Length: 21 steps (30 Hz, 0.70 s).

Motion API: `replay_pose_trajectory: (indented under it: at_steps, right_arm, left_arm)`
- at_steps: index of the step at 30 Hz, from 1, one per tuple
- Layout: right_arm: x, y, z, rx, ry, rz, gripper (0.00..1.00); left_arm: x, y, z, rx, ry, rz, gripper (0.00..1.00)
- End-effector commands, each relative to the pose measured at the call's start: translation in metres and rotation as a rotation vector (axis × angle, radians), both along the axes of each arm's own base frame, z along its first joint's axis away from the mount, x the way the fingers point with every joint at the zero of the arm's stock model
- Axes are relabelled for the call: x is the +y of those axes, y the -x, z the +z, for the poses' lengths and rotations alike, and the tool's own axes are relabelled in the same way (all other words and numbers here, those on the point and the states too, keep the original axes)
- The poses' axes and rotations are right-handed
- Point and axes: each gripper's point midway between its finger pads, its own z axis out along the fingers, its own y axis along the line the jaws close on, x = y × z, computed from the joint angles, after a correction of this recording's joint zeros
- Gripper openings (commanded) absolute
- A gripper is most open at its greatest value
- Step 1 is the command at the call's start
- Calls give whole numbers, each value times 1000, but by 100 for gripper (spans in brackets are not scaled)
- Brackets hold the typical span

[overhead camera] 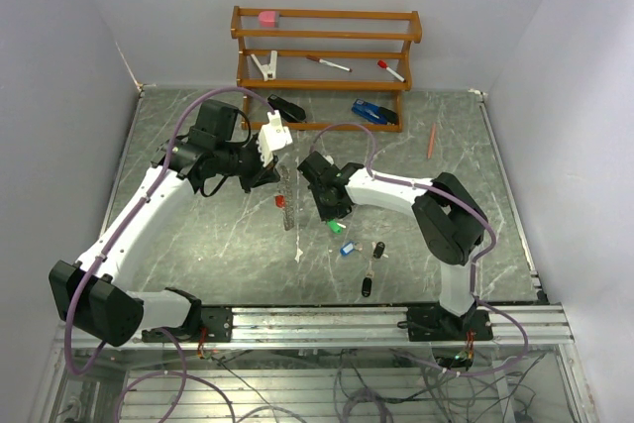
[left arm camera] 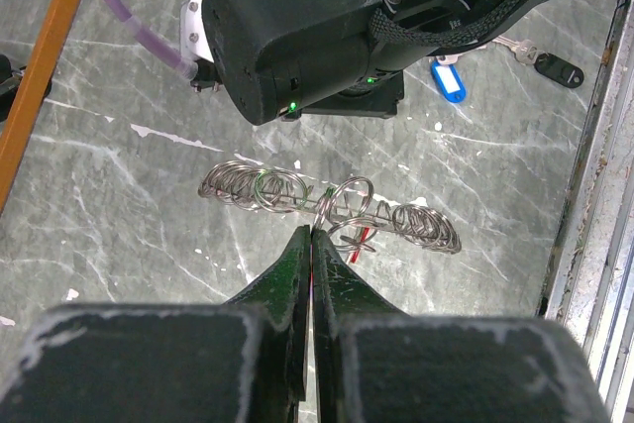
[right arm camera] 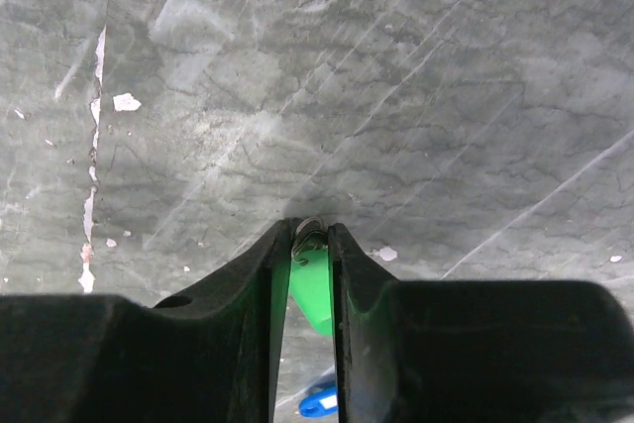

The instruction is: Put the keys on the keyring

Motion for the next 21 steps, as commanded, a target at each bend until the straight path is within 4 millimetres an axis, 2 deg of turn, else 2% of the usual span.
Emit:
replay_pose_trajectory:
  at_steps: [1, 5, 9, 13, 21]
  right_arm:
    - [3, -2, -1, -10, 3, 17, 21]
    - [2, -1, 0, -14, 0, 16, 19]
    - [1, -1, 2, -18, 0, 17, 7]
    - [-1, 1, 4, -17, 1, 19, 3]
    - [-5, 0, 28, -71, -41, 14, 0]
  left_arm:
    - [1, -1, 10, -44, 20, -4, 7]
    - [1, -1, 11, -45, 20, -5, 7]
    - [0, -3, 11, -44, 21, -3, 7]
    - [-1, -2, 12, -42, 27, -7, 7]
    - [-2, -3, 17, -43, 37, -11, 7]
